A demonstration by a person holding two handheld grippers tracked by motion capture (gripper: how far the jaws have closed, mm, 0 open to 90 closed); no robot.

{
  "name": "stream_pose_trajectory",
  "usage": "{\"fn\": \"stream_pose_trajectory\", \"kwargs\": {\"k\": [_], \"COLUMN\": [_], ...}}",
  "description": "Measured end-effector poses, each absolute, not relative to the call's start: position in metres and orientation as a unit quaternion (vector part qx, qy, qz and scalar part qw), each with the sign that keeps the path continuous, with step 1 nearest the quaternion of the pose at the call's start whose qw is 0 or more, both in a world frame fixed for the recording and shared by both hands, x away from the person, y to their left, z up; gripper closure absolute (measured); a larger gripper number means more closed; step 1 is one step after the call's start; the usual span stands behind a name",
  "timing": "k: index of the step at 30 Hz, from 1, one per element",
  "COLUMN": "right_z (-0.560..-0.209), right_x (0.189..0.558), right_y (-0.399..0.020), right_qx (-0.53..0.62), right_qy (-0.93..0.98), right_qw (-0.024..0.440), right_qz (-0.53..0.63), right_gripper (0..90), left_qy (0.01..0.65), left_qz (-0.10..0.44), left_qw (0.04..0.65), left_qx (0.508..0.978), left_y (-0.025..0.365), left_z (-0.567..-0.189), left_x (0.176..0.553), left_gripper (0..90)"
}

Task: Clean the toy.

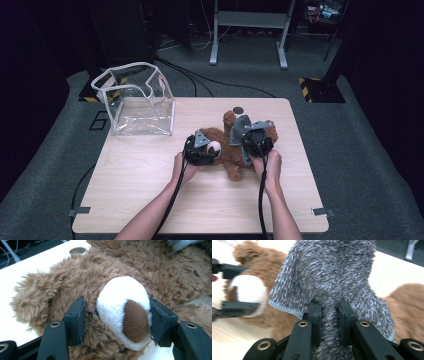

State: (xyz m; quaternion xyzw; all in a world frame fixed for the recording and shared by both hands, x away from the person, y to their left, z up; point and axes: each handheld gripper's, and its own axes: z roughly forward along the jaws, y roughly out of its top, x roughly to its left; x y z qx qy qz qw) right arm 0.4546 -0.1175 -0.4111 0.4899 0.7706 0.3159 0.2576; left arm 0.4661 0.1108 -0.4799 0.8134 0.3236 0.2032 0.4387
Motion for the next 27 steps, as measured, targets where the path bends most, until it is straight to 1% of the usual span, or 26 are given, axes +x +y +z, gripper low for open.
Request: {"fn": "stream_pose_trajectory", "kwargs": {"k": [6, 12, 15, 18, 22, 26, 27], "right_z": [-0.416, -0.431, -0.427, -0.415, -0.403, -0.405, -0.408], "right_x": [0.454, 0.458, 0.455, 0.446, 0.438, 0.439, 0.441], "right_y": [-0.145, -0.166, -0.171, -0.163, -0.136, -0.103, -0.097], "right_qx": [0.513, 0.541, 0.545, 0.531, 0.493, 0.467, 0.465], "right_qy": [0.755, 0.744, 0.737, 0.737, 0.756, 0.779, 0.783], "right_qw": [0.268, 0.259, 0.255, 0.261, 0.258, 0.247, 0.250], "right_qz": [0.307, 0.295, 0.308, 0.326, 0.344, 0.338, 0.329], "right_gripper": [75.7, 75.7, 75.5, 75.4, 75.3, 75.1, 75.0], "left_qy": [0.323, 0.326, 0.329, 0.334, 0.340, 0.343, 0.343], "left_qz": [0.204, 0.198, 0.195, 0.185, 0.178, 0.170, 0.166], "left_qw": [0.437, 0.438, 0.438, 0.438, 0.436, 0.431, 0.428], "left_qx": [0.814, 0.814, 0.814, 0.814, 0.814, 0.817, 0.820], "left_y": [0.111, 0.110, 0.110, 0.111, 0.110, 0.110, 0.111], "left_z": [-0.480, -0.479, -0.478, -0.477, -0.475, -0.472, -0.471], "left_x": [0.466, 0.468, 0.471, 0.474, 0.479, 0.484, 0.485], "left_gripper": [39.2, 39.1, 39.1, 39.1, 39.1, 39.0, 38.9]}}
